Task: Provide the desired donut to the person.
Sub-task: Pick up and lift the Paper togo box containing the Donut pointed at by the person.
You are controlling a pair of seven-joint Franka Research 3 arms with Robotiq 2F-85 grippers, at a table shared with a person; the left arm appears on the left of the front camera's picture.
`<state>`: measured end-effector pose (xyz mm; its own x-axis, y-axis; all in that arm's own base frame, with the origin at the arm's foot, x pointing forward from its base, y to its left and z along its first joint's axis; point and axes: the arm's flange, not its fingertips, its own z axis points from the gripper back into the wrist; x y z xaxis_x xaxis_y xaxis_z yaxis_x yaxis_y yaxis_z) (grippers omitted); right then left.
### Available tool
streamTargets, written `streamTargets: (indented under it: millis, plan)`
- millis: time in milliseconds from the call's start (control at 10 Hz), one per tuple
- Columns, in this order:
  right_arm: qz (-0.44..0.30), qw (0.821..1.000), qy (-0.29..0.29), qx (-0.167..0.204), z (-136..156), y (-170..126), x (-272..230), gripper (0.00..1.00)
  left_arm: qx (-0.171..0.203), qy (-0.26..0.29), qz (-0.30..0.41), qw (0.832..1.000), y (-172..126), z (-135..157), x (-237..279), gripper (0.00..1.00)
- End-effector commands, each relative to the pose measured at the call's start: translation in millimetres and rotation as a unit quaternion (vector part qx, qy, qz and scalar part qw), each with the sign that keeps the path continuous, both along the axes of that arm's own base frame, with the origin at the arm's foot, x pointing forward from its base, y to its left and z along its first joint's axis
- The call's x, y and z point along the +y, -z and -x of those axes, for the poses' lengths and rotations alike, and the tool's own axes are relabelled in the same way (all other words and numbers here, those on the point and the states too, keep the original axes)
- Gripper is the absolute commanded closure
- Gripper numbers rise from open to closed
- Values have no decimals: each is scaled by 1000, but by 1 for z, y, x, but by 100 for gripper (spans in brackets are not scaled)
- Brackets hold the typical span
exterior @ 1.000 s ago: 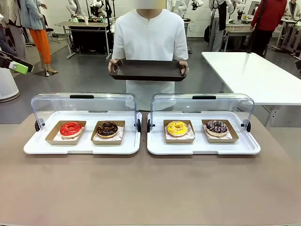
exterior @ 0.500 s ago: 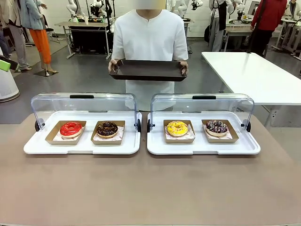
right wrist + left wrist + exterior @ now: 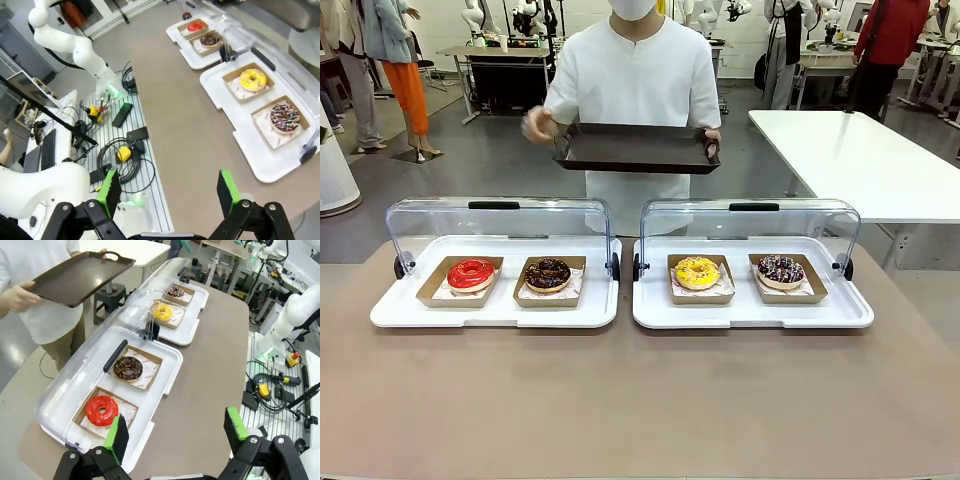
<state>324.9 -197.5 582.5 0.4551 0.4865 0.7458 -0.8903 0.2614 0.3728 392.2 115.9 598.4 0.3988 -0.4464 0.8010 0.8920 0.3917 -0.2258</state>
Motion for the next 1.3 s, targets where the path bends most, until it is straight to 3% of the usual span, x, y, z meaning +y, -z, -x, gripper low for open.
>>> streamTargets:
  millis: [0, 100, 1200]
  plan:
    - [15, 1000, -28, -1, 4, 6, 11, 0, 11, 10, -7, 1000, 1, 9, 1, 0]
    - [0, 1000, 0, 0, 0, 0, 0, 0, 0, 0, 0, 1000, 0, 0, 0, 0]
    - [0, 1000, 0, 0, 0, 0, 0, 0, 0, 0, 0, 1000, 0, 0, 0, 0]
